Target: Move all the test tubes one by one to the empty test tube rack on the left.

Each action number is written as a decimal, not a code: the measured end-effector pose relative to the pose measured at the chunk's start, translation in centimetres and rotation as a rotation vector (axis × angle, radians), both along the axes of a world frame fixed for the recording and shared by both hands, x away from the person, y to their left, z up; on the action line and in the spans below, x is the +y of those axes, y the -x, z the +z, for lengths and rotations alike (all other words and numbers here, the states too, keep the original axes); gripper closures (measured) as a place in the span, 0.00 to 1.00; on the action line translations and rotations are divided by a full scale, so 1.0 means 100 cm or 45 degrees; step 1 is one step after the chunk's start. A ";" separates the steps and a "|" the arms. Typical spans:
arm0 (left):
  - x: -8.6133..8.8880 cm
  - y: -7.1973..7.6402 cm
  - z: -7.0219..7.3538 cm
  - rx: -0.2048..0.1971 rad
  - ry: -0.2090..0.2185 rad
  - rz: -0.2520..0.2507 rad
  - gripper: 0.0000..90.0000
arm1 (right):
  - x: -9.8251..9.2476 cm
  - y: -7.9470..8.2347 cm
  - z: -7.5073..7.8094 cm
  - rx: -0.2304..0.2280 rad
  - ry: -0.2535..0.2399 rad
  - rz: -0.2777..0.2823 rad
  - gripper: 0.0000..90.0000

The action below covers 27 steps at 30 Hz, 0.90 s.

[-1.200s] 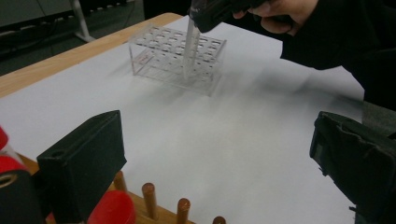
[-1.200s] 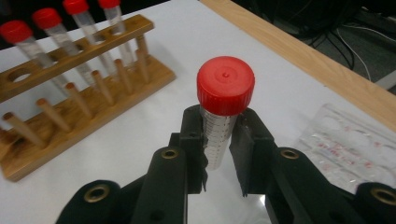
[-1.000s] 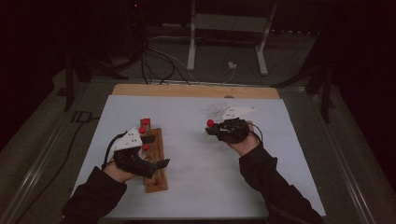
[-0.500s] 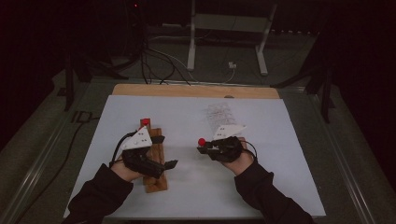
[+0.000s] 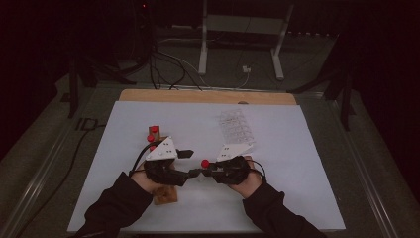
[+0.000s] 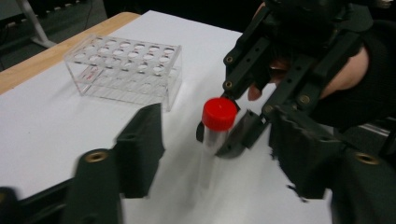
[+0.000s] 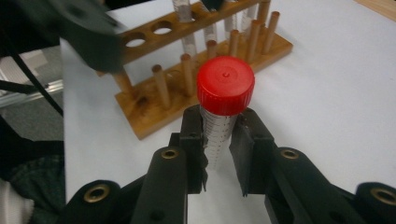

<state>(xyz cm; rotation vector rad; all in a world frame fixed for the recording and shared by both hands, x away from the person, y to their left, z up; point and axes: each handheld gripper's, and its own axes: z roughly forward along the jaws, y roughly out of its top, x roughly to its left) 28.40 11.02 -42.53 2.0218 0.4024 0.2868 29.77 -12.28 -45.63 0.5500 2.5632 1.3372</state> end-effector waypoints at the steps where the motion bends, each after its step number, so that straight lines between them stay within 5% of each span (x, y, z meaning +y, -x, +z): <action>1: -0.003 0.000 0.000 -0.005 -0.007 -0.005 0.45 | 0.001 0.001 0.000 0.000 0.000 0.006 0.84; 17: -0.021 -0.005 -0.007 -0.008 -0.067 -0.030 0.78 | 0.002 0.005 0.002 0.000 0.005 0.018 0.84; 23: -0.019 -0.005 -0.004 -0.025 -0.053 -0.037 0.80 | 0.001 0.005 0.004 -0.005 -0.008 0.016 0.83; 27: -0.016 -0.005 0.001 -0.038 -0.046 -0.034 0.80 | -0.001 0.006 0.008 -0.023 -0.022 -0.004 0.69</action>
